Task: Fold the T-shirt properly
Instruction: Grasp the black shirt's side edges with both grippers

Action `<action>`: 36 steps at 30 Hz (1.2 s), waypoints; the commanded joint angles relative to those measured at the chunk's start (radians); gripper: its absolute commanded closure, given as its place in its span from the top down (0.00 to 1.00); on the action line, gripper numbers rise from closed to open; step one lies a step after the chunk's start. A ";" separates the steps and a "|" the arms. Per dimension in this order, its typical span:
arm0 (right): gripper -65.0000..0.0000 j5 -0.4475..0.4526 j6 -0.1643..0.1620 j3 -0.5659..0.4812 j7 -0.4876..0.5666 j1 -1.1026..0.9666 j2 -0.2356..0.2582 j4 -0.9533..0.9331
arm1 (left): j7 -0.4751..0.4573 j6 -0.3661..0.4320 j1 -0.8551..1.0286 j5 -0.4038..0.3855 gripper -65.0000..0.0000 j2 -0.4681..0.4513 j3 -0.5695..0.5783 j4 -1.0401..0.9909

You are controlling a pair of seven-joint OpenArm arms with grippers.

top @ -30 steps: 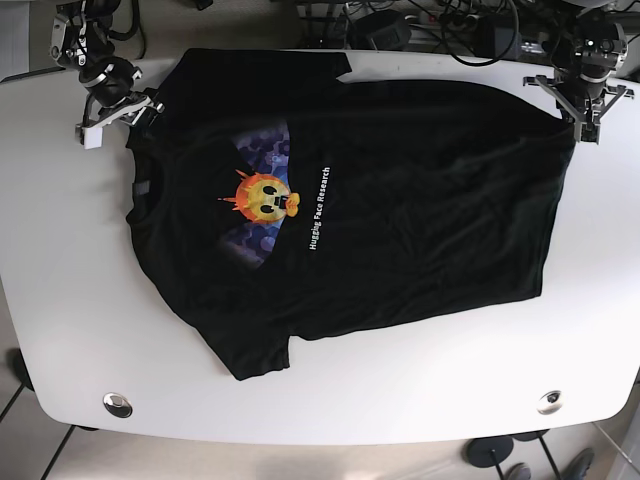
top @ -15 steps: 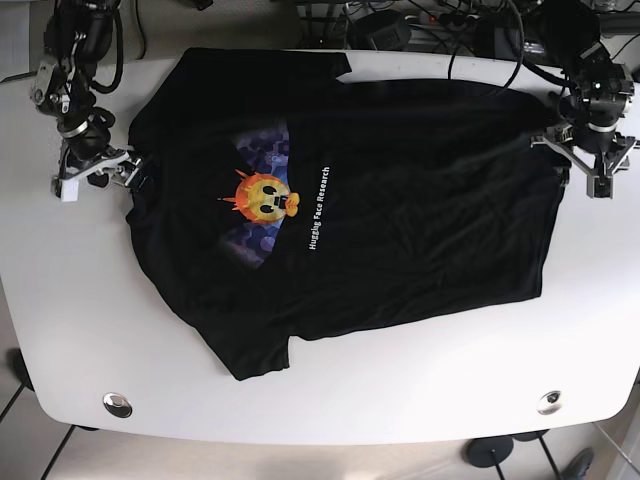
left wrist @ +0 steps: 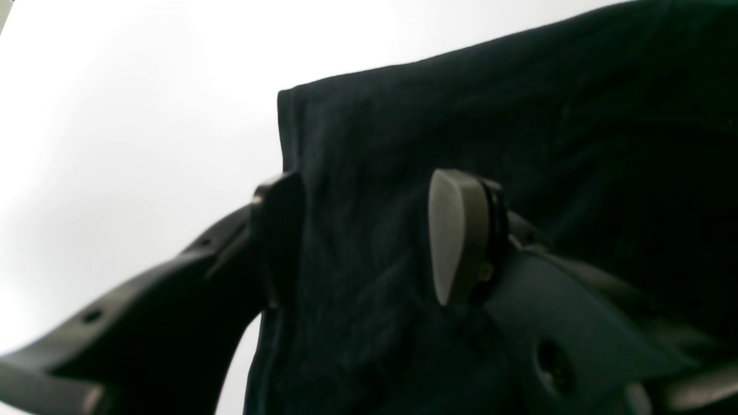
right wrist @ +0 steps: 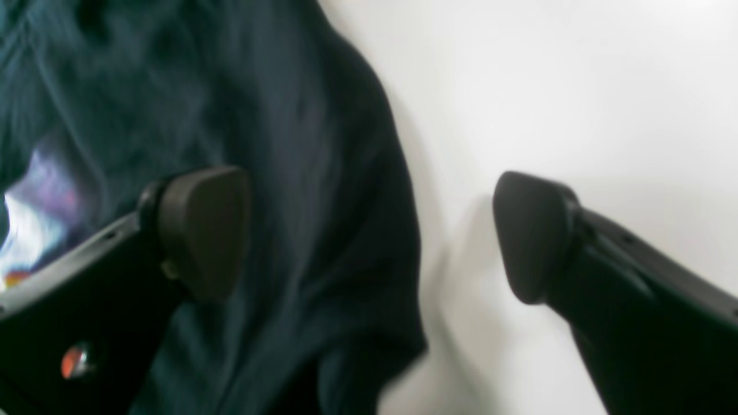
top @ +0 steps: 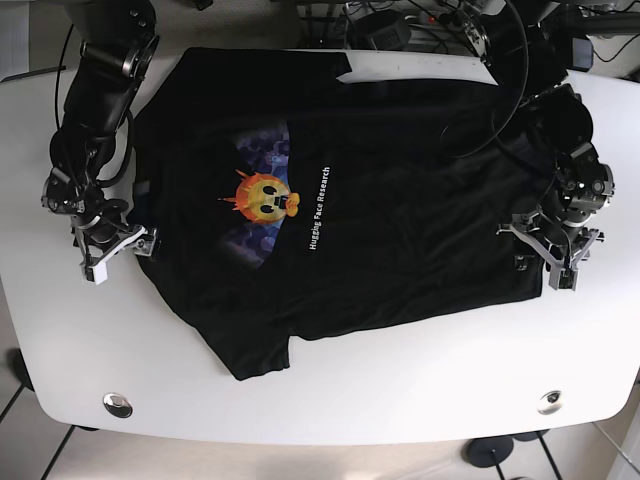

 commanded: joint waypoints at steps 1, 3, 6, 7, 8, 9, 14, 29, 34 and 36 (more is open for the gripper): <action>1.00 -0.009 0.005 0.001 0.003 0.040 -0.007 -0.049 | -0.024 0.003 -0.037 -0.010 0.49 -0.016 0.025 -0.002; 1.00 -0.008 0.005 0.001 0.005 0.042 -0.027 -0.059 | -0.024 0.003 -0.038 -0.010 0.49 -0.016 0.029 -0.005; 1.00 -0.012 0.005 0.001 0.005 0.057 -0.064 -0.059 | -0.024 0.072 -0.080 -0.010 0.49 -0.016 0.031 -0.060; 1.00 -0.012 0.005 0.001 0.005 0.057 -0.073 -0.059 | -0.025 0.112 -0.095 -0.010 0.49 -0.016 0.031 -0.085; 1.00 -0.012 0.005 0.001 0.005 0.057 -0.082 -0.059 | -0.044 0.156 -0.115 -0.010 0.49 -0.028 0.031 -0.119; 0.95 -0.012 0.005 0.001 0.005 0.060 -0.093 -0.059 | -0.090 0.178 -0.127 -0.010 0.49 -0.043 0.046 -0.154; 0.64 -0.014 0.002 0.001 0.017 0.062 -0.102 -0.063 | -0.187 0.245 -0.180 -0.012 0.58 -0.089 0.126 -0.306; 0.04 -0.014 -0.006 0.001 0.091 0.062 -0.113 -0.064 | -0.432 0.238 -0.318 -0.015 0.66 -0.221 0.130 -0.814; 0.04 -0.009 -0.006 0.001 0.091 0.060 -0.113 -0.064 | -0.432 0.041 -0.318 -0.014 0.66 -0.226 0.160 -0.875; 0.04 -0.009 -0.006 0.001 0.092 0.059 -0.113 -0.064 | -0.434 0.011 -0.318 -0.017 0.66 -0.226 0.215 -0.900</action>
